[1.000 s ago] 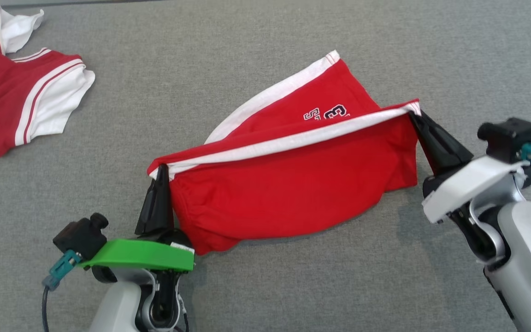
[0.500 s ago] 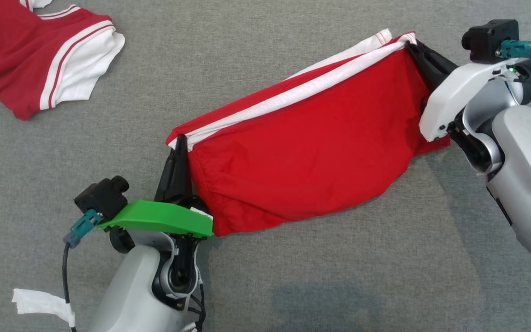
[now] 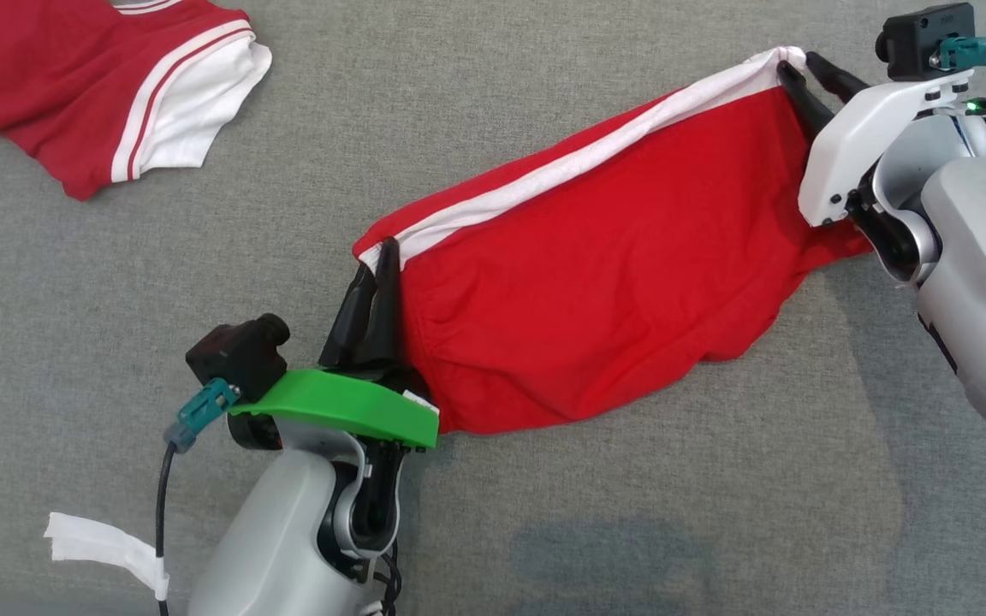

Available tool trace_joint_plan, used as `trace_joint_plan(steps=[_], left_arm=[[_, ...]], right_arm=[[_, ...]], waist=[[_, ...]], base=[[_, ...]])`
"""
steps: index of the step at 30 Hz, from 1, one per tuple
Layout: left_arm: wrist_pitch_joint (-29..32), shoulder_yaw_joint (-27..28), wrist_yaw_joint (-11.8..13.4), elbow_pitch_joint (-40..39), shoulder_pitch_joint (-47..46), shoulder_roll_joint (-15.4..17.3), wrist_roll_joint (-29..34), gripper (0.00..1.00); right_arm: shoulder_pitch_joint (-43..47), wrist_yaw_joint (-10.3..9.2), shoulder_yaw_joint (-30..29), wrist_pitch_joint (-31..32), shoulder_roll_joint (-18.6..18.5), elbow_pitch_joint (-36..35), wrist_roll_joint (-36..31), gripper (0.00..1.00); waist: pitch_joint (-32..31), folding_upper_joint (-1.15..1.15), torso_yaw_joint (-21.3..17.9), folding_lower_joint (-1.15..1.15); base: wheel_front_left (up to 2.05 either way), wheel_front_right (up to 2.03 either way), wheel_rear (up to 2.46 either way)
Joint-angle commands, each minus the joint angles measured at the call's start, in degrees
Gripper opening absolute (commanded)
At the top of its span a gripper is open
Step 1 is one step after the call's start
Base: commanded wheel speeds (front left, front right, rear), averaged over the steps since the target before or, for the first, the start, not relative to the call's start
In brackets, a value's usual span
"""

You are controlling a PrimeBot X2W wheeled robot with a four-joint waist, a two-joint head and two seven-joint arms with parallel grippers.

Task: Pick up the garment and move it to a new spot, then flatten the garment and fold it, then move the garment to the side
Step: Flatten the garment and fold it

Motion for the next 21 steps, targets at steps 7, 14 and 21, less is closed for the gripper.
trace_joint_plan(steps=[7, 14, 21], left_arm=[[-0.04, 2.03, -0.56, -3.44, 4.33, 0.2, 7.82, 1.0], [-0.04, 6.21, -1.61, -7.44, 9.69, 0.19, 13.24, 1.0], [-0.03, 9.45, -2.46, -11.8, 13.89, 0.19, 16.29, 1.0]], right_arm=[[-1.0, -0.08, 1.23, -4.74, -1.2, 3.23, 2.76, 1.0], [1.94, -0.08, 3.12, -4.25, -3.98, 2.2, 7.24, 1.0], [5.63, -0.06, 6.1, 1.14, -6.38, -0.96, 12.05, 1.0]], waist=[[-1.96, 0.0, -0.44, 0.0], [-4.83, 0.0, -1.29, 0.0], [-7.5, 0.0, -0.95, 0.0]], base=[[0.0, 0.0, 0.0], [0.0, 0.0, 0.0], [0.0, 0.0, 0.0]])
